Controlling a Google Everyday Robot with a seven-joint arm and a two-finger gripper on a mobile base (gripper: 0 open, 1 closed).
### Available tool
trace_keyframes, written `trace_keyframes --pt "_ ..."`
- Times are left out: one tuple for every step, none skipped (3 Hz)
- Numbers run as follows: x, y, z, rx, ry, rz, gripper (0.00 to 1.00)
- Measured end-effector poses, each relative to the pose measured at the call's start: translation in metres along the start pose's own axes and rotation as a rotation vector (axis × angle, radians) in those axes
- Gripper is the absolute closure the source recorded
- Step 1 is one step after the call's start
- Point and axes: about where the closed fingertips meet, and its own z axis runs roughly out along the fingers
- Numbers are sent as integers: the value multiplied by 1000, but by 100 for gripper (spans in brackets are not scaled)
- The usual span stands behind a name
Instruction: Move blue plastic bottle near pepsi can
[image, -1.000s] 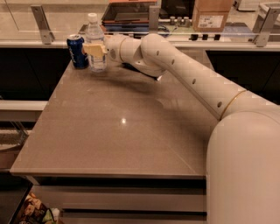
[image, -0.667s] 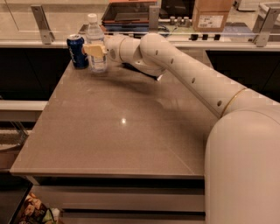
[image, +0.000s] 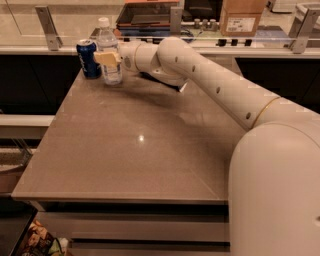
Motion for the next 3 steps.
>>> trace_keyframes --pt "0 2 2 -3 0 0 59" --pt "1 4 4 -8 0 1 36" --pt "1 6 6 -11 0 2 13"
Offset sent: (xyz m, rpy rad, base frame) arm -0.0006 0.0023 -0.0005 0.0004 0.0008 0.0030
